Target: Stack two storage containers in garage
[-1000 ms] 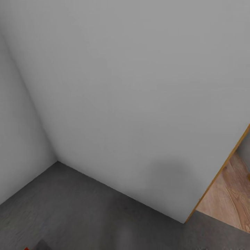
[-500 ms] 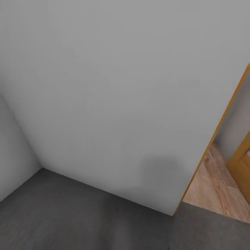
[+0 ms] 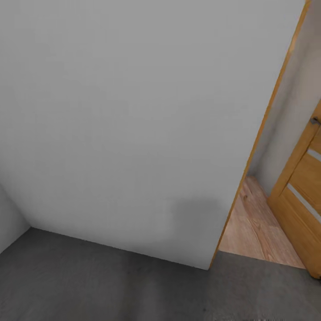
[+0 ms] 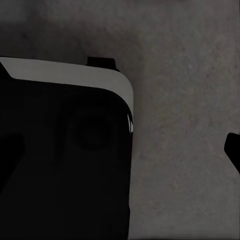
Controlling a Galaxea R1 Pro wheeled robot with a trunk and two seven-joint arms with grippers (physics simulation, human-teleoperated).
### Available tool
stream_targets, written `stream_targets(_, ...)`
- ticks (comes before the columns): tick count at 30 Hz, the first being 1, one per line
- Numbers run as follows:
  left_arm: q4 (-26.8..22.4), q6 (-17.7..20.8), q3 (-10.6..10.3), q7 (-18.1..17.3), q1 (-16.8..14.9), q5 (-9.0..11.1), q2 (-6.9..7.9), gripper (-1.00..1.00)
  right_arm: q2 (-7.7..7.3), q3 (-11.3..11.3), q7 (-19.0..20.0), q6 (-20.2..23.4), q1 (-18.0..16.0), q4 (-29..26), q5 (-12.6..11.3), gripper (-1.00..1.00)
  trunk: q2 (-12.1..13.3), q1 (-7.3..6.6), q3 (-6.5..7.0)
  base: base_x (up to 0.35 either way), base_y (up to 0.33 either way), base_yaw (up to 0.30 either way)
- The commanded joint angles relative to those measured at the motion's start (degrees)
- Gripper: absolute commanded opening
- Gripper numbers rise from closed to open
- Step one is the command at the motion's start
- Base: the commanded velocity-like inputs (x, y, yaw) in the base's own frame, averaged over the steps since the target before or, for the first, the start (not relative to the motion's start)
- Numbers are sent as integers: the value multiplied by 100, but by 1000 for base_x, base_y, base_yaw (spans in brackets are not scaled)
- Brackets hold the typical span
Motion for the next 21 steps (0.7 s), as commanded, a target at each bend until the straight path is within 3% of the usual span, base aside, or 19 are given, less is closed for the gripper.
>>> stream_targets(1,4,-20,16,10,-2,6,0,100,5,49,-4,-30,-6,18,-55,100,-3,0,-5,0,0,-288)
stream_targets(21,4,-20,17,10,-2,5,1,100,11,51,-4,-31,-4,18,-62,100,-3,0,-5,0,0,-293)
